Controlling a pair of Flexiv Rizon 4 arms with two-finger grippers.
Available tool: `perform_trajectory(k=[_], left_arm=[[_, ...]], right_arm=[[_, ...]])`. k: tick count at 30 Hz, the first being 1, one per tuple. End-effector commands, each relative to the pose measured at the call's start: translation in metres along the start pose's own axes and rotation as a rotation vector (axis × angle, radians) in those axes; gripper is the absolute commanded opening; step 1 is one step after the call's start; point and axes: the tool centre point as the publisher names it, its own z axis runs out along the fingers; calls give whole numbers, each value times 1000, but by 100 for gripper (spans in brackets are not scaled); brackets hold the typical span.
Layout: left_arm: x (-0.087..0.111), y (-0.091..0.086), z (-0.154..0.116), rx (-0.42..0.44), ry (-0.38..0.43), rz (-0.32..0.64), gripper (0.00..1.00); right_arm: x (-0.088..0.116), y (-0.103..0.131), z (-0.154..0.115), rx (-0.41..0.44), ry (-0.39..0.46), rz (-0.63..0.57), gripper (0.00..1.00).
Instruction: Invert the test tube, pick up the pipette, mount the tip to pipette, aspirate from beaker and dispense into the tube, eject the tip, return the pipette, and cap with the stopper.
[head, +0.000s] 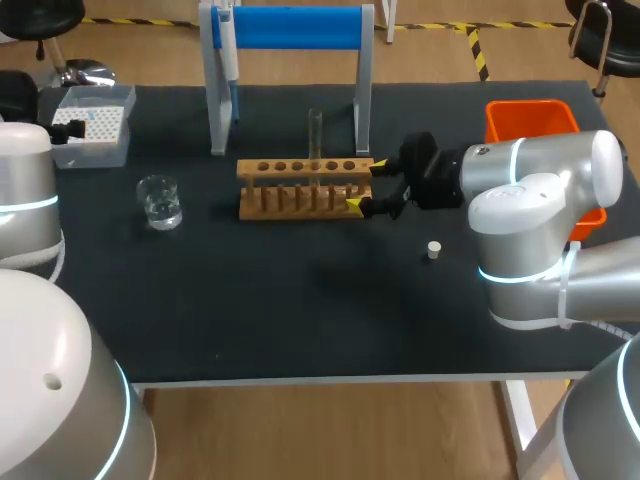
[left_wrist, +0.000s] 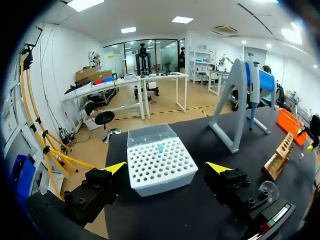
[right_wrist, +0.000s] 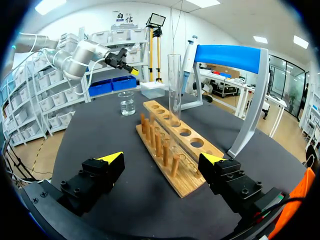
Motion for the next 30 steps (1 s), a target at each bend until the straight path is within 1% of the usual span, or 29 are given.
perform_trajectory(k=[1, 8, 16, 25, 27, 29, 30], left_arm=[[-6, -5, 30, -13, 0, -3, 100], [-11, -10, 47, -12, -5, -12, 100], [-12, -14, 57, -6, -5, -15, 100], [-4, -15, 68, -7, 8, -20, 100], [-3, -14, 70, -7, 9, -21, 92], [-1, -13, 71, -3, 9, -26, 93], [-1, -12, 72, -1, 10, -29, 91]], right_arm=[[0, 0, -1, 2, 0, 0, 100], [0, 0, -1, 2, 0, 0, 100], [0, 0, -1, 2, 0, 0, 100], [0, 0, -1, 2, 0, 0, 100], [0, 0, -1, 2, 0, 0, 100], [0, 0, -1, 2, 0, 0, 100], [0, 0, -1, 2, 0, 0, 100]])
